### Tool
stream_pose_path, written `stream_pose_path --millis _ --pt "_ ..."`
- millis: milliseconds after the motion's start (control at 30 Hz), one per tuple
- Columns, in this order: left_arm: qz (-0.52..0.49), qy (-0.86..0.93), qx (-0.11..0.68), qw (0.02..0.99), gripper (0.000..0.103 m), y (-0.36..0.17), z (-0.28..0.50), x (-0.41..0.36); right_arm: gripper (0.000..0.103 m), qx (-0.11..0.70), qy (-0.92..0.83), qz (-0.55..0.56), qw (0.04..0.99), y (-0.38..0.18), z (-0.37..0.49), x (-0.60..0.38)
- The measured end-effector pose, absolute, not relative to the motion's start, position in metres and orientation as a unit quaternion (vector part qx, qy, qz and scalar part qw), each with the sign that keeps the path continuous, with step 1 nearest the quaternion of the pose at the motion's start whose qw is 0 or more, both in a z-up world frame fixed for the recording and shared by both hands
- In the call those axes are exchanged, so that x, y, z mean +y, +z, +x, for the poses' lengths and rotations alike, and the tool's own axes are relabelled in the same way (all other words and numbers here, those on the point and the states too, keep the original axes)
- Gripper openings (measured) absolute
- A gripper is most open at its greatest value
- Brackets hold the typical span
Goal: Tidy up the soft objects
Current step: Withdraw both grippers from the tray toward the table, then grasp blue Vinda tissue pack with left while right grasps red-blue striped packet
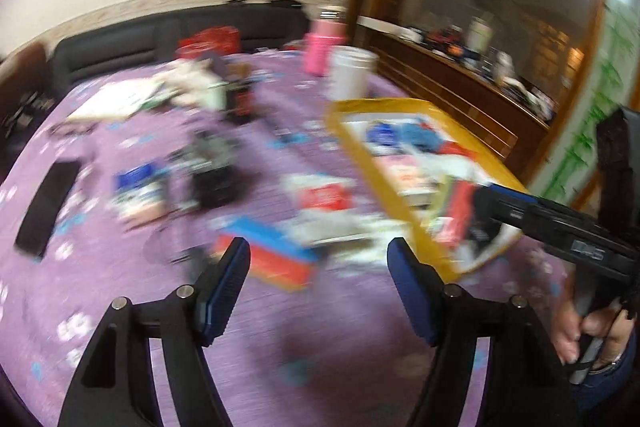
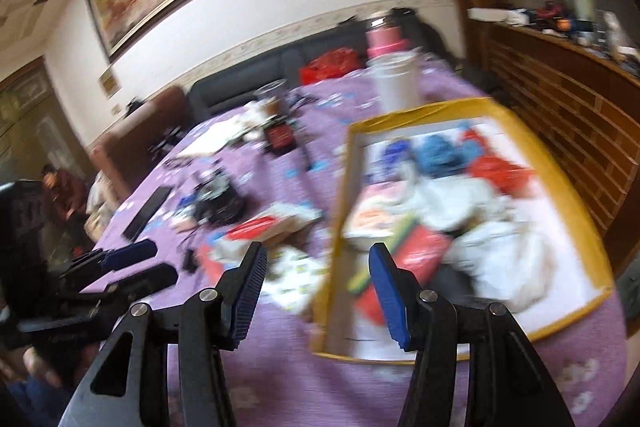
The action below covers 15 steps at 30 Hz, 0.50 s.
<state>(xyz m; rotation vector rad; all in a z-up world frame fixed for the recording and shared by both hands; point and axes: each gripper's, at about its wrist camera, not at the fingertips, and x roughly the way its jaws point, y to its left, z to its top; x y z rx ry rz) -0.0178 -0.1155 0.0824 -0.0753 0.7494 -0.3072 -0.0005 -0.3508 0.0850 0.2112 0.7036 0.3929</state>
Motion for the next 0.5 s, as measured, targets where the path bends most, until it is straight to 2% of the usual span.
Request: stream_pose_path --millis 267,500 --pt "-0.136 0.014 0.382 0.914 0.070 0.050 0.005 0.013 0.058 0.402 0.301 0.051 0.863 0.067 0.018 -0.257" --pt "-0.174 0.029 0.392 0.903 0.070 0.036 0.008 0.034 0.058 0.442 0.338 -0.042 0.830 0.039 0.040 -0.185"
